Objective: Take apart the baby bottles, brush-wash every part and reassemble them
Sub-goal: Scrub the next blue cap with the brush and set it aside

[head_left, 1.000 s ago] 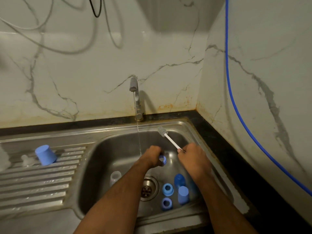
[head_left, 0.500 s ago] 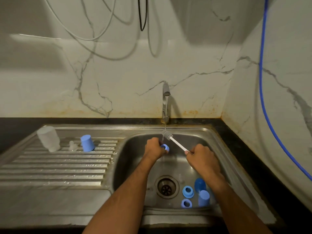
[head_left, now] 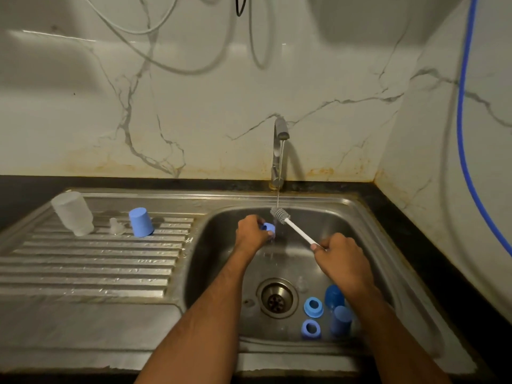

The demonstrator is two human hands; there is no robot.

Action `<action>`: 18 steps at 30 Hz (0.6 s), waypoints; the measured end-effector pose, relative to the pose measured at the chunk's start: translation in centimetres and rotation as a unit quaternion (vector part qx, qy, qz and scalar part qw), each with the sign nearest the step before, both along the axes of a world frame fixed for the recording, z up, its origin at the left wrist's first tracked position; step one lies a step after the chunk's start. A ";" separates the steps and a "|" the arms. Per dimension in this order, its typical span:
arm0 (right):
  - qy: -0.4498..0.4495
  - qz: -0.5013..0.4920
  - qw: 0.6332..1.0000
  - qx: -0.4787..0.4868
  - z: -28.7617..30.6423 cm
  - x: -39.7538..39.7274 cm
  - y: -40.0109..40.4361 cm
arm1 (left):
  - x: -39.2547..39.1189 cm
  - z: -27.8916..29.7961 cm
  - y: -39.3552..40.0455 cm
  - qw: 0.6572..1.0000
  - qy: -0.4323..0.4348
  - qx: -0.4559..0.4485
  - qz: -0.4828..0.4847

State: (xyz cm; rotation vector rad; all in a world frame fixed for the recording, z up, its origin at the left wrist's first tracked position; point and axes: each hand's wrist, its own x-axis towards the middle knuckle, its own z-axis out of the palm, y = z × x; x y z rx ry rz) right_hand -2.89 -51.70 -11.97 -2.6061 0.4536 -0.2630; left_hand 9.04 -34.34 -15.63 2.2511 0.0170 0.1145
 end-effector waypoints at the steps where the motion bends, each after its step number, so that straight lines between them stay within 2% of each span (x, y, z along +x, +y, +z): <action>1: 0.004 -0.001 1.000 0.001 -0.1 -0.1 -0.1 | 0.1 -0.2 -0.1 1.000 0.003 0.002 0.000; 7: 0.003 -0.014 1.000 0.002 -0.2 0.0 -1.0 | 0.6 0.3 -0.6 0.999 -0.008 -0.035 -0.005; 10: 0.003 -0.032 0.999 -0.003 -0.3 -0.3 -1.3 | 0.8 0.0 -0.4 0.993 0.013 -0.117 0.002; 14: -0.002 -0.054 0.998 -0.021 0.0 -0.5 -1.8 | 0.4 0.6 -0.9 0.941 0.114 -0.319 -0.023; 18: 0.013 -0.055 0.998 -0.040 0.3 -0.6 -2.0 | -0.2 1.6 -1.7 0.894 0.177 -0.409 -0.046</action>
